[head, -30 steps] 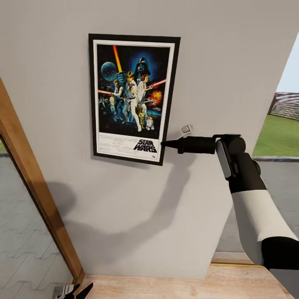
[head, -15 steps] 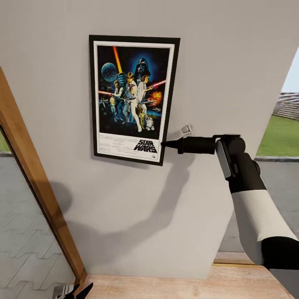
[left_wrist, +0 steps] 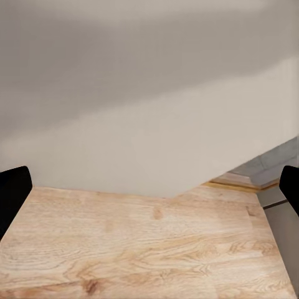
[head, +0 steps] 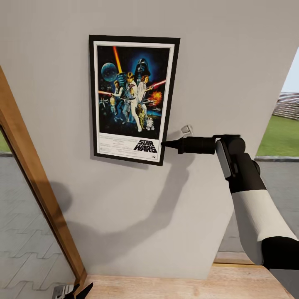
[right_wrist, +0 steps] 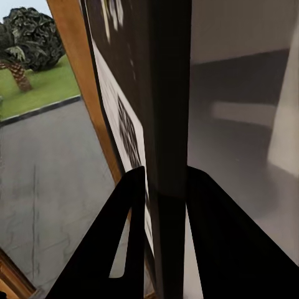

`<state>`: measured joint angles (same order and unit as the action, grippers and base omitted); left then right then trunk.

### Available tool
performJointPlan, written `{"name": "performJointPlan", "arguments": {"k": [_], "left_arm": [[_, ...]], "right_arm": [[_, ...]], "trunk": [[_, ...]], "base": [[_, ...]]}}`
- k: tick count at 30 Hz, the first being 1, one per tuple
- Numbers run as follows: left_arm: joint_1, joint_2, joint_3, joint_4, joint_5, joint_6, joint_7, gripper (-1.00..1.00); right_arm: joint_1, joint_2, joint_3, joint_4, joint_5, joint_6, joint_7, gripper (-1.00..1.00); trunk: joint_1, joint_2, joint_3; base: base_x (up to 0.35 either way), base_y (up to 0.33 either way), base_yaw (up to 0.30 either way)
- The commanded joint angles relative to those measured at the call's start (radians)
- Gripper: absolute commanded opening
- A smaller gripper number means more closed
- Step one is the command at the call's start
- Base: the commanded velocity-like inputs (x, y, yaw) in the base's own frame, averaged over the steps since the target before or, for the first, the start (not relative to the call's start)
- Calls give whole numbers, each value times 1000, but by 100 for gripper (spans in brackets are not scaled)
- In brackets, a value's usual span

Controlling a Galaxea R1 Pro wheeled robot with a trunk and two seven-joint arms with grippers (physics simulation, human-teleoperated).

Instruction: Pick up the poster from the kitchen countertop and hang it on one of the wall nails in the kitchen.

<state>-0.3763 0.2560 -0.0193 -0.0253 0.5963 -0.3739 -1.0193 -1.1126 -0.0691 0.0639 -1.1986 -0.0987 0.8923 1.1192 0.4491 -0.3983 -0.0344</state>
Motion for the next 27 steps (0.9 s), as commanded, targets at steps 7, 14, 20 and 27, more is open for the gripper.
{"name": "performJointPlan", "arguments": {"k": [7,14,20,27], "left_arm": [[-1,0,-2,1,2,-5,-2,100],[-1,0,-2,1,2,-5,-2,100],[-1,0,-2,1,2,-5,-2,100],[-1,0,-2,1,2,-5,-2,100]], "right_arm": [[-1,-1,1,4,54,-12,-2,-100],[-1,-1,1,5,54,-12,-3,-100],[-1,-1,1,5,54,-12,-4,-100],[-1,-1,1,5,54,-12,-4,-100]], "trunk": [[1,-2,-2],[1,-2,-2],[1,-2,-2],[1,-2,-2]], "base": [[0,0,0],[0,0,0],[0,0,0],[0,0,0]]}}
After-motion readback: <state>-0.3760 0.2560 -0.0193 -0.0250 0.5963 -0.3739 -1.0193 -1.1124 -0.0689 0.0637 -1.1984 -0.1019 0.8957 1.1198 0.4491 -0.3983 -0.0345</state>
